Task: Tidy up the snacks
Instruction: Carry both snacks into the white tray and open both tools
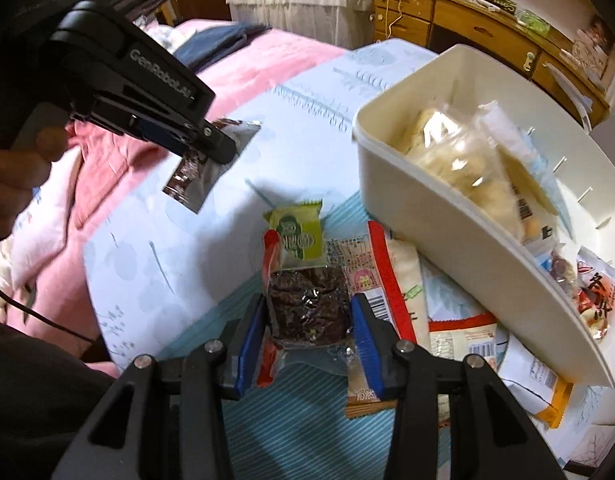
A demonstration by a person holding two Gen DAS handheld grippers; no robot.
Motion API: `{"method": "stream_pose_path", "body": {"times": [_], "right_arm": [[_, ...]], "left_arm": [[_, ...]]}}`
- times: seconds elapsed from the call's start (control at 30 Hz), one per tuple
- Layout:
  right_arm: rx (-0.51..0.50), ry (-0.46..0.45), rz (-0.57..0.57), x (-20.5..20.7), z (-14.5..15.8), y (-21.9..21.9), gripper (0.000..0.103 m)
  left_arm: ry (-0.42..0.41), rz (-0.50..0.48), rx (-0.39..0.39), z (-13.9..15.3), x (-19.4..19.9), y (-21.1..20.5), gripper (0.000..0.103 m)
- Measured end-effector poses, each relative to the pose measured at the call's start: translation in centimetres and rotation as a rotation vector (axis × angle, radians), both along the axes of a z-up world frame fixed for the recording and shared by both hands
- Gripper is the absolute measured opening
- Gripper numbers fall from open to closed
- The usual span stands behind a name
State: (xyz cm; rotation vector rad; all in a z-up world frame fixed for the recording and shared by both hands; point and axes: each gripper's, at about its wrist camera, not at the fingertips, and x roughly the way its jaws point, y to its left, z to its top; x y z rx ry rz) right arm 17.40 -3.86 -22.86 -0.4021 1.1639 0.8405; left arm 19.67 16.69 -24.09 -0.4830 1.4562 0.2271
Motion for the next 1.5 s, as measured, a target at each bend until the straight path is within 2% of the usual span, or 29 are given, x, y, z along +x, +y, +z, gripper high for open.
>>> {"method": "stream_pose_path", "body": {"times": [0.13,0.37,0.57,0.97,1.3,1.37,1.43,1.5], "right_arm": [[0.047,-0.021,-0.034,0.8,2.1,-0.7,0.043],[0.123,-0.079,-0.114,1.9,5.6,-2.5,0.043],[0.153,-0.141,-0.208,3.3,7.4,-4.7,0.043],[0.134,-0.203,-0.450,7.3,7.9,-10.2,0.044],[0.119,-0.196,-0.599,8.7,7.3,-14.1,0.046],[0.115,-0.179,-0.619,9.0,7.0,-14.4,0.046],[0.118,-0.153,-0.625,9.3,6.5,-14.6,0.047],[0.123,-0.137,-0.628,9.4,6.3,-14.8,0.048]], "left_arm": [[-0.016,-0.034,-0.032,1.9,1.3,-0.8,0.035],[-0.054,-0.115,-0.034,5.1,3.8,-2.7,0.035],[-0.074,-0.167,-0.021,6.6,5.9,-4.3,0.035],[-0.150,-0.303,-0.033,8.7,9.8,-9.5,0.035],[-0.203,-0.387,-0.057,9.0,12.3,-13.6,0.035],[-0.224,-0.398,-0.054,9.2,12.6,-14.3,0.041],[-0.265,-0.419,-0.042,9.8,12.6,-15.0,0.061],[-0.282,-0.427,-0.033,10.1,12.6,-15.3,0.063]]}}
